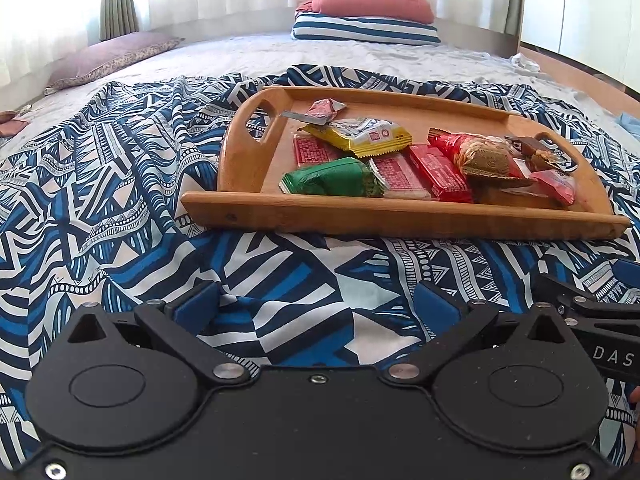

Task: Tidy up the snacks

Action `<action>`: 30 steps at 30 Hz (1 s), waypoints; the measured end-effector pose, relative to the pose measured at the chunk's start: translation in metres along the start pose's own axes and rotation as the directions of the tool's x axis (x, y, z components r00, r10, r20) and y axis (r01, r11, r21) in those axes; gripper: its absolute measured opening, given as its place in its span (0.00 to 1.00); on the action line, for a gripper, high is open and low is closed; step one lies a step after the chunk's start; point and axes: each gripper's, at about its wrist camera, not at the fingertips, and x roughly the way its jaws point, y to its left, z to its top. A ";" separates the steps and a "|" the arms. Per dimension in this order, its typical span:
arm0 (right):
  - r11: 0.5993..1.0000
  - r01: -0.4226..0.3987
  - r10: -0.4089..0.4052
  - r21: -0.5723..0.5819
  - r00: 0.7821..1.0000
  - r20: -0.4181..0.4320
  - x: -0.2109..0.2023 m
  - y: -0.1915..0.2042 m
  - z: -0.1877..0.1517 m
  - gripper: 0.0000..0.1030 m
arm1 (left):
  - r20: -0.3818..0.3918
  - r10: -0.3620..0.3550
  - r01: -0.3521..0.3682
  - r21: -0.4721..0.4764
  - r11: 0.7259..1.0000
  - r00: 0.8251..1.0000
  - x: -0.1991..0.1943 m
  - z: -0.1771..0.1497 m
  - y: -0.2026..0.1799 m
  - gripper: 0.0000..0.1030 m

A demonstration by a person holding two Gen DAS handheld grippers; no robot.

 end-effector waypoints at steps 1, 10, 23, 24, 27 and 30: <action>1.000 0.002 -0.002 -0.002 1.000 0.001 0.000 0.000 0.000 1.00 | 0.002 0.003 -0.003 0.003 1.000 1.000 0.000 0.000 -0.001 1.00; 1.000 0.002 -0.002 -0.002 1.000 0.001 -0.001 0.001 0.000 1.00 | 0.012 -0.003 0.003 -0.005 1.000 1.000 -0.001 -0.001 0.001 1.00; 1.000 0.003 -0.003 -0.003 1.000 0.004 -0.001 0.001 0.000 1.00 | 0.017 0.003 -0.003 0.006 1.000 1.000 0.000 -0.003 0.001 1.00; 1.000 0.003 -0.003 -0.003 1.000 0.004 -0.001 0.001 0.000 1.00 | 0.018 0.003 -0.003 0.007 1.000 1.000 0.000 -0.003 0.001 1.00; 1.000 0.003 -0.003 -0.003 1.000 0.004 -0.001 0.001 0.000 1.00 | 0.017 0.002 -0.002 0.007 1.000 1.000 0.000 -0.004 0.000 1.00; 1.000 0.003 -0.003 -0.003 1.000 0.004 -0.001 0.001 0.000 1.00 | 0.017 0.004 -0.004 0.009 1.000 1.000 -0.001 -0.003 0.000 1.00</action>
